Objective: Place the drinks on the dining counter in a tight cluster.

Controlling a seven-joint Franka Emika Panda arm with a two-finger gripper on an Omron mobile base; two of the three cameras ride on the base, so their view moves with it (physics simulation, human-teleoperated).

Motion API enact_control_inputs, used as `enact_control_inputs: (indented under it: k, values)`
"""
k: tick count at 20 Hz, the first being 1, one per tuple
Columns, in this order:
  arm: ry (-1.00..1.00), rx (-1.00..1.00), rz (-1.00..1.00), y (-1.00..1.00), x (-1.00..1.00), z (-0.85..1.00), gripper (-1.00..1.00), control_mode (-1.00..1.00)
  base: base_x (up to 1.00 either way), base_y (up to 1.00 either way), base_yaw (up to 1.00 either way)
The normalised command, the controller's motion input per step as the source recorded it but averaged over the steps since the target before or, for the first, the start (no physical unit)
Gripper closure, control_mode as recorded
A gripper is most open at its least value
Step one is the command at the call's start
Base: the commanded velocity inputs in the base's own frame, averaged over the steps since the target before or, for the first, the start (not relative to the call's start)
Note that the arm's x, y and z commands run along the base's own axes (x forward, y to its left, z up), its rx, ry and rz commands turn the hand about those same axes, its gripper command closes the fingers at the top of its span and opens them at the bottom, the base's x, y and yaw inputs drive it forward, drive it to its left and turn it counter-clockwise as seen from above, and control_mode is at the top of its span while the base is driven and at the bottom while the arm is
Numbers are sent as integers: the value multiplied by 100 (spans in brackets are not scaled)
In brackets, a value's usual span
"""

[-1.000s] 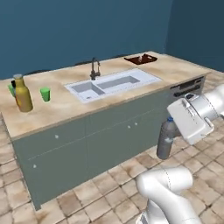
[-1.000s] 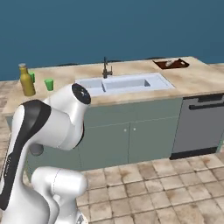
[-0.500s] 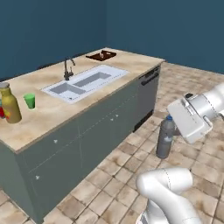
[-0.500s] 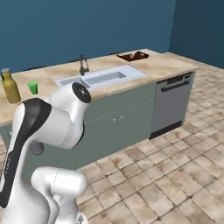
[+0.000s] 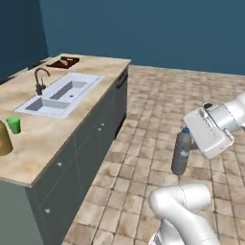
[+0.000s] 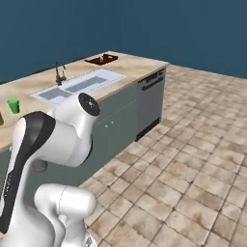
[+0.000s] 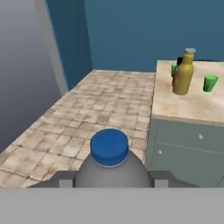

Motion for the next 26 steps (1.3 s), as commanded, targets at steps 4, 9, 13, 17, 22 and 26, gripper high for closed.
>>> enact_control_inputs:
  k: [4, 9, 13, 17, 22, 26]
  values:
    - [0, 0, 0, 0, 0, 0, 100, 100, 0, 100, -60]
    - [0, 0, 0, 0, 0, 0, 100, 100, -33, 94, -56]
    - [0, 0, 0, 0, 0, 0, 100, 100, -91, 35, -43]
    - [0, 0, 0, 0, 0, 0, 100, 100, -96, 30, -37]
    - [0, 0, 0, 0, 0, 0, 100, 100, -18, 82, -31]
    - [0, 0, 0, 0, 0, 0, 100, 100, 0, 100, -40]
